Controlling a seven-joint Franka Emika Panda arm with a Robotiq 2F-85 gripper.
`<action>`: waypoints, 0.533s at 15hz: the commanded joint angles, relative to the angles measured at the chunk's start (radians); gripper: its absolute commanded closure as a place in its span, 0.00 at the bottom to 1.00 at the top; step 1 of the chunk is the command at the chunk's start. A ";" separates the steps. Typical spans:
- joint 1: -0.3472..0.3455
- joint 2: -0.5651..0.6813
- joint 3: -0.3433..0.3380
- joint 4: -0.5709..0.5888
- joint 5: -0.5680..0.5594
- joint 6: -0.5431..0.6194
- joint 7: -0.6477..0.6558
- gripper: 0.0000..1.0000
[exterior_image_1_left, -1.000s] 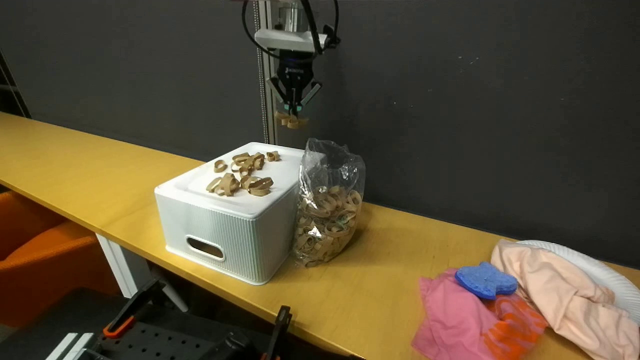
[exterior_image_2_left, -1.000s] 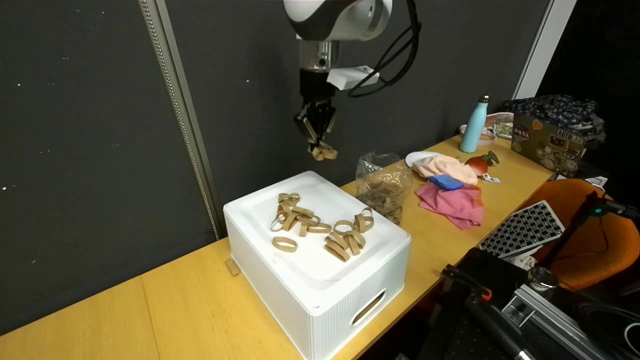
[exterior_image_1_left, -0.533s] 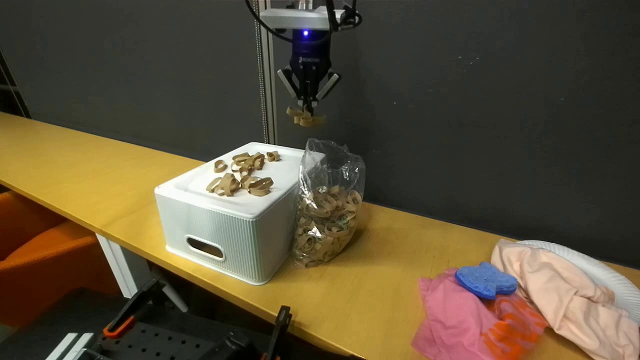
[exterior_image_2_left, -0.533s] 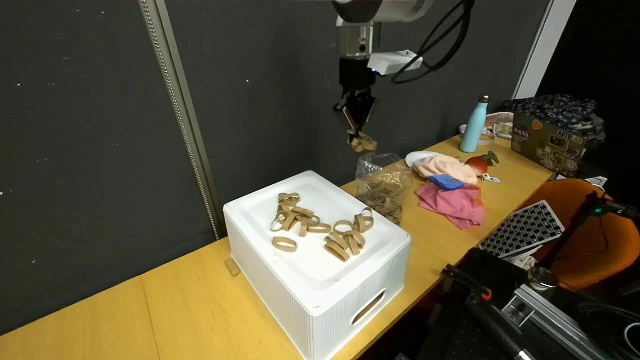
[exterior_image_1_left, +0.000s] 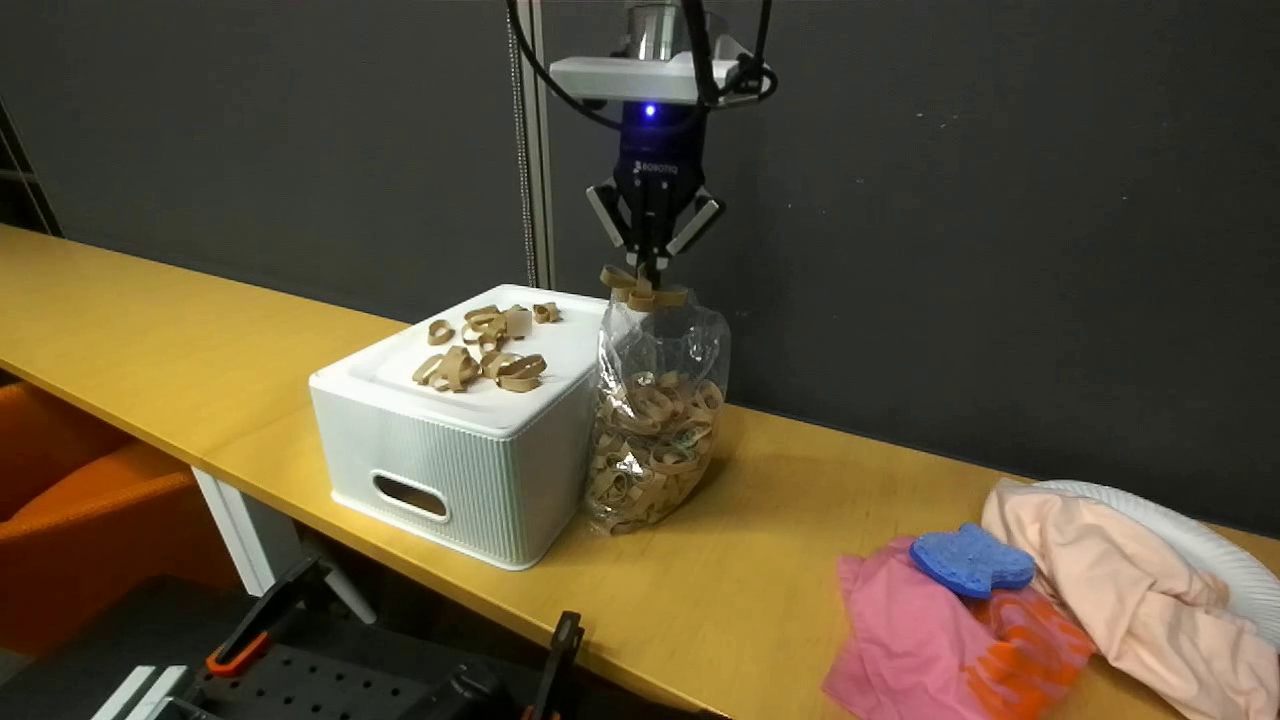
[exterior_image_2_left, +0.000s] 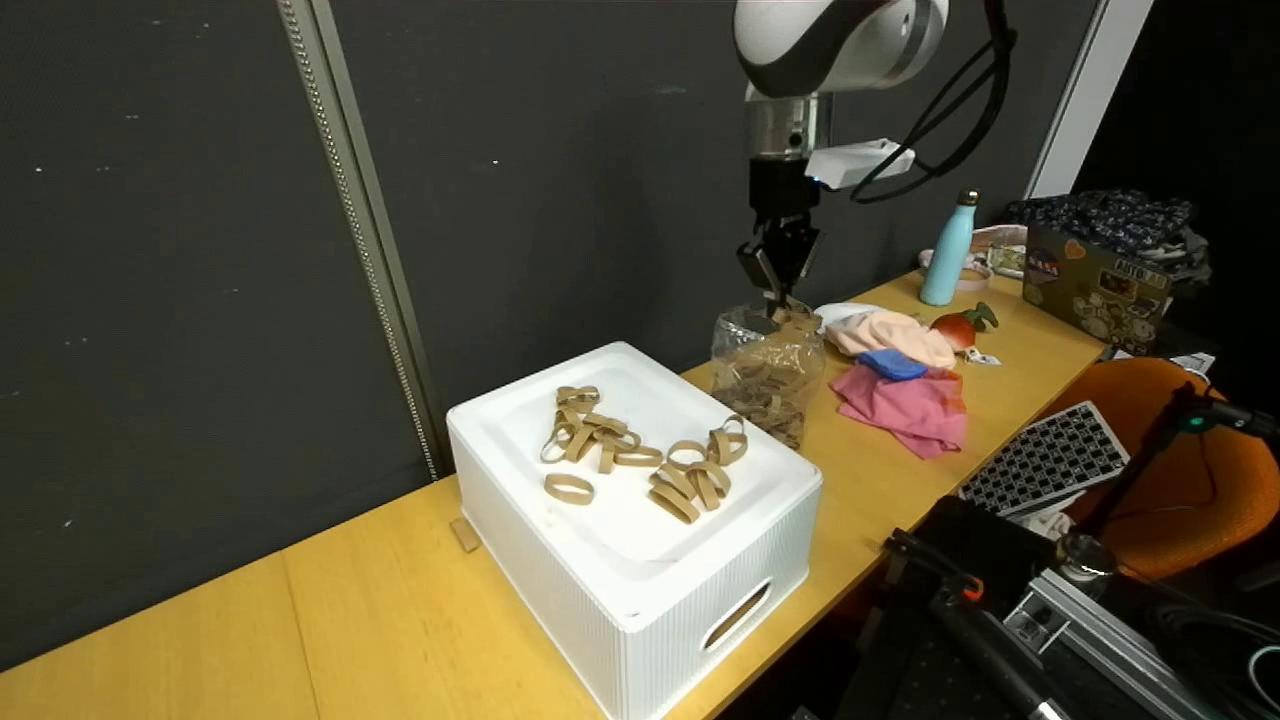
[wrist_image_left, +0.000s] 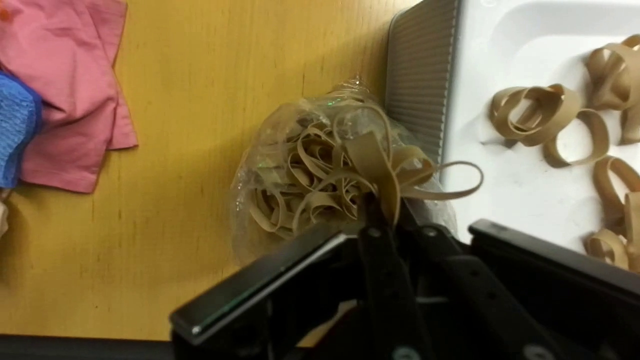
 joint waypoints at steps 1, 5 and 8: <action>-0.002 0.023 0.005 -0.005 0.014 0.057 0.002 0.98; -0.001 0.042 0.016 -0.002 0.024 0.158 -0.004 0.98; 0.002 0.046 0.018 -0.018 0.014 0.191 -0.001 0.98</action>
